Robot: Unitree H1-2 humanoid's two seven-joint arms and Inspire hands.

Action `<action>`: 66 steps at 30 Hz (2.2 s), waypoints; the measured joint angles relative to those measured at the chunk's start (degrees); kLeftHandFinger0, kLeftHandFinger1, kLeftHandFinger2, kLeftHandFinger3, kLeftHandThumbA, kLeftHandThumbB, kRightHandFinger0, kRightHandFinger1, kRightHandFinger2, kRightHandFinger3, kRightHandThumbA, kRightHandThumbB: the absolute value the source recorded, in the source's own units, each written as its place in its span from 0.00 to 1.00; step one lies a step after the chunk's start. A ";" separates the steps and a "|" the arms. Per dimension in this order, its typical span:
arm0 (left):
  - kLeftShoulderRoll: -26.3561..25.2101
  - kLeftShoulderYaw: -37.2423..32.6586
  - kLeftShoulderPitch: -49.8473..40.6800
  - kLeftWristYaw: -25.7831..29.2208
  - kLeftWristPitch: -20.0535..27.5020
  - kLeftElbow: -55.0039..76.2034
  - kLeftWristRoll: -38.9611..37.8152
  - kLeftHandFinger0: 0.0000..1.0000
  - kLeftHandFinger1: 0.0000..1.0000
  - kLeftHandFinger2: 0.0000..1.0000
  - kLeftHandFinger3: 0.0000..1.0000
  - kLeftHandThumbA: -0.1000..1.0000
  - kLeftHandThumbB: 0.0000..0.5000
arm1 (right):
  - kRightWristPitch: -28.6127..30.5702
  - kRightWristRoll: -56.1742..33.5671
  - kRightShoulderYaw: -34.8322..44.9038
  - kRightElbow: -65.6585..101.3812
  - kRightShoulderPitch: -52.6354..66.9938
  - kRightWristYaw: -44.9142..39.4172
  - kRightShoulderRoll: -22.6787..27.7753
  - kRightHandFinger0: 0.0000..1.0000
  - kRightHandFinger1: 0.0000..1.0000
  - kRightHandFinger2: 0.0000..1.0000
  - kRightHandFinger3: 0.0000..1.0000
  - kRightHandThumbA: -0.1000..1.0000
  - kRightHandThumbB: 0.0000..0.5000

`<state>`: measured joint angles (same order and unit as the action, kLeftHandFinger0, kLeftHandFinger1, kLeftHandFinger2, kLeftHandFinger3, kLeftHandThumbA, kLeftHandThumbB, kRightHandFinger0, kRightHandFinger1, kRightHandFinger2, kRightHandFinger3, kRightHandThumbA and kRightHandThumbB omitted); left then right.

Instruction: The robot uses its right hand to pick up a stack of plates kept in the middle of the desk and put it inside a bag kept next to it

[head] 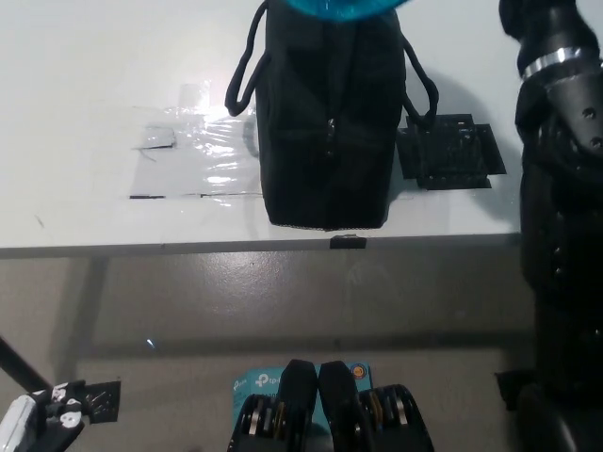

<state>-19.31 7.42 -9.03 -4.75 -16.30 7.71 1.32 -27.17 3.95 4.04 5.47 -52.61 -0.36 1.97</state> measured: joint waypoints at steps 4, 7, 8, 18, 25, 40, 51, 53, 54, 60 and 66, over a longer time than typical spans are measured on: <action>-0.01 -0.02 0.01 0.00 0.00 0.04 0.00 0.65 0.70 0.80 0.83 0.10 0.00 | -0.17 4.10 -1.43 -0.60 0.77 -1.39 1.10 0.00 0.00 0.00 0.00 0.00 0.76; -0.01 -0.02 0.00 0.00 0.00 0.04 0.00 0.64 0.70 0.79 0.81 0.11 0.02 | -0.28 7.73 -3.48 -0.80 0.79 -2.33 2.74 0.00 0.00 0.00 0.00 0.00 0.74; 0.00 -0.02 -0.02 0.00 0.01 0.03 -0.01 0.64 0.70 0.79 0.81 0.11 0.02 | -0.30 9.22 -4.33 -0.82 0.79 -2.62 3.26 0.00 0.00 0.00 0.00 0.00 0.71; -0.01 -0.01 -0.61 -0.01 0.20 0.03 -0.04 0.63 0.70 0.80 0.80 0.11 0.01 | -0.37 19.11 -7.76 -0.86 -0.38 -3.27 5.82 0.00 0.00 0.00 0.00 0.00 0.70; -0.08 -0.05 -1.27 -0.03 0.25 0.06 -0.02 0.62 0.69 0.78 0.79 0.10 0.01 | -0.38 23.98 -8.99 -0.76 -0.76 -3.70 5.86 0.00 0.00 0.01 0.00 0.00 0.57; -0.29 -0.55 -1.36 -0.04 0.23 0.25 0.05 0.61 0.68 0.79 0.82 0.13 0.02 | -0.37 29.43 -8.83 -5.60 3.73 -2.86 0.04 0.00 0.00 0.16 0.04 0.00 0.24; -0.29 -0.76 -2.25 -0.04 0.49 0.35 0.03 0.62 0.68 0.79 0.82 0.16 0.04 | -0.22 34.23 -12.03 -11.86 3.88 0.89 4.70 0.00 0.00 0.10 0.30 0.00 0.24; -0.29 -0.77 -2.59 -0.04 0.58 0.41 0.04 0.62 0.68 0.78 0.81 0.13 0.03 | -0.21 35.04 -13.03 -12.71 3.84 1.65 5.33 0.00 0.00 0.12 0.17 0.00 0.06; -0.28 -0.77 -2.71 -0.04 0.60 0.45 0.02 0.62 0.68 0.78 0.80 0.14 0.04 | -0.21 35.28 -13.41 -12.96 3.83 1.83 5.53 0.00 0.00 0.17 0.18 0.00 0.03; -0.30 -1.02 -3.28 -0.04 0.71 0.53 0.12 0.62 0.69 0.78 0.80 0.14 0.02 | -0.26 37.03 -16.32 -14.65 2.29 2.15 6.12 0.00 0.01 0.28 0.02 0.00 0.06; -0.29 -1.28 -3.27 -0.05 0.89 0.52 0.13 0.61 0.69 0.77 0.79 0.11 0.03 | -0.28 39.29 -19.21 -17.96 -2.50 -0.08 5.35 0.09 0.08 0.34 0.01 0.00 0.27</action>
<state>-19.60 6.14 -12.30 -4.80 -15.41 8.23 1.46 -27.45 43.25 -15.17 -12.49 -55.12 -0.44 7.32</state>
